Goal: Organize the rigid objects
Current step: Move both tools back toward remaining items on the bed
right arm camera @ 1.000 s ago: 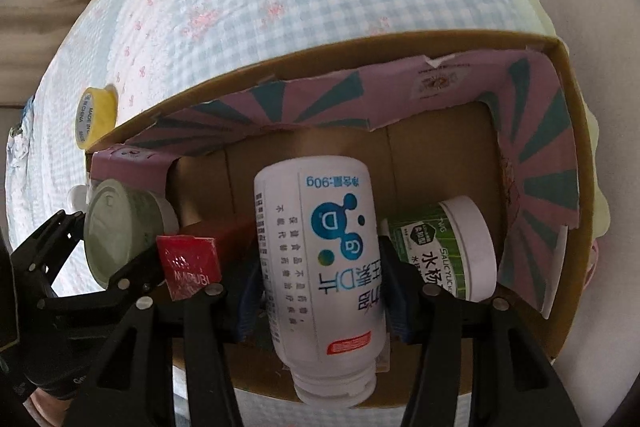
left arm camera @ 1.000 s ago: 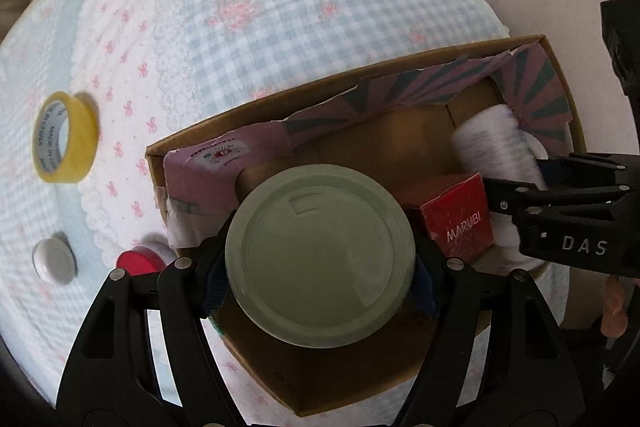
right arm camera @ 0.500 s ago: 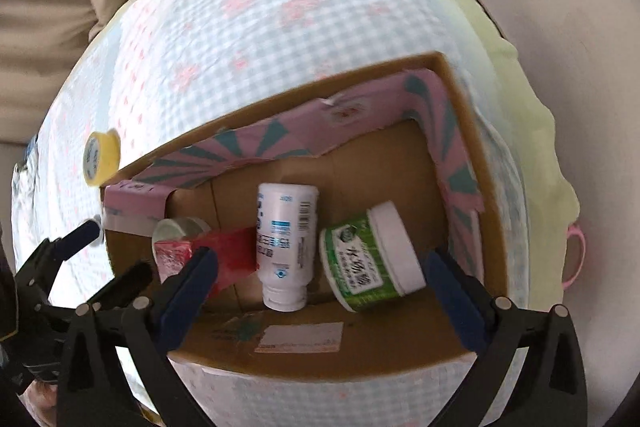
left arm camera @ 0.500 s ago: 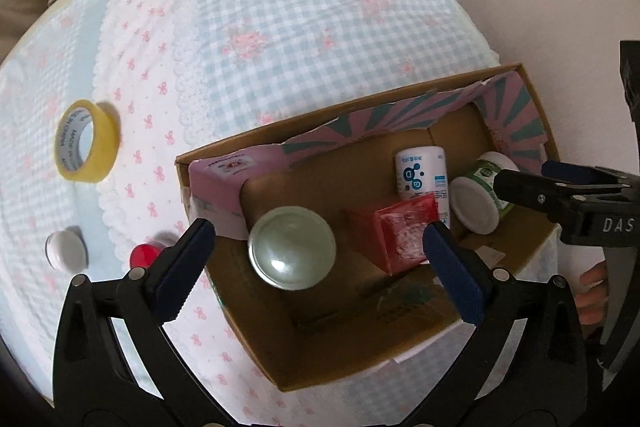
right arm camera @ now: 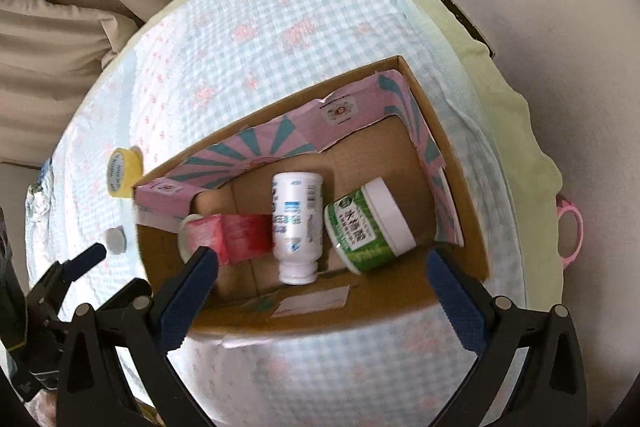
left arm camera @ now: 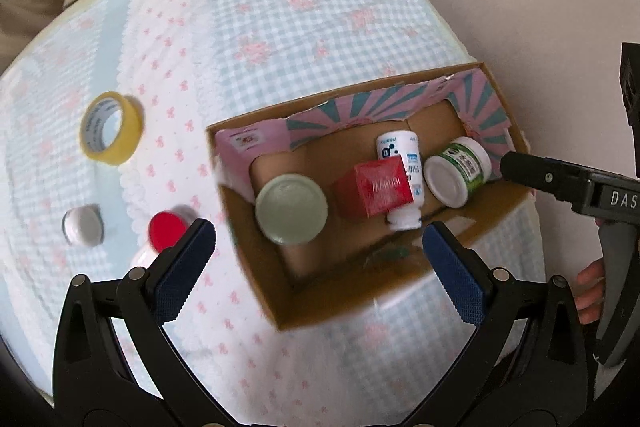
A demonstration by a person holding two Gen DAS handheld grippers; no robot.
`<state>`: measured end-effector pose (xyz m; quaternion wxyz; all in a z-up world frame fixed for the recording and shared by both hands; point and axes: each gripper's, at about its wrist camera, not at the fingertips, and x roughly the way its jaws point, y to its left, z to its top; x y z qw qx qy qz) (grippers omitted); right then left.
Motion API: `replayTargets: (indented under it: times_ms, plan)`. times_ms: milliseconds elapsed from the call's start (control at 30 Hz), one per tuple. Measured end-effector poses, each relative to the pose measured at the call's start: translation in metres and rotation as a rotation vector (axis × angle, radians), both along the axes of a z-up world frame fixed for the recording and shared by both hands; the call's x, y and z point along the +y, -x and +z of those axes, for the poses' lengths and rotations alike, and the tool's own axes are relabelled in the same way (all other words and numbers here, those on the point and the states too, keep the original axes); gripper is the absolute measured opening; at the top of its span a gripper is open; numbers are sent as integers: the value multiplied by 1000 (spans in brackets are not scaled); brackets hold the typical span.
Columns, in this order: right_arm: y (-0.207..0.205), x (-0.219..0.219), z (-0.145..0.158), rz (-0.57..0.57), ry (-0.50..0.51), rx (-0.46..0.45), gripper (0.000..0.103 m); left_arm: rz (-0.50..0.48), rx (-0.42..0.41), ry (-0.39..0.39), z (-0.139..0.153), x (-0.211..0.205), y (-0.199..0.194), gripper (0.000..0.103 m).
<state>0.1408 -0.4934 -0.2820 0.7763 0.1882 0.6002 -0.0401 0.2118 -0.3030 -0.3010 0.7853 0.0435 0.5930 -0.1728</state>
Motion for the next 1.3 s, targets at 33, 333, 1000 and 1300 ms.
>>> replayTargets:
  times_ms: [33,333,1000,1300]
  plan:
    - [3,3,3,-2,-2,-8,103,4,-5,6,6,5,5,103]
    - [41,40,57,30,23,-82,103,84,-61,50,67,81,46,103]
    - [99,275,135,194,220,-244,103,176,-245,32,136,329,116,103]
    - [101,350,113,150,234,-234,103,119,-215,27,115,393,103,103]
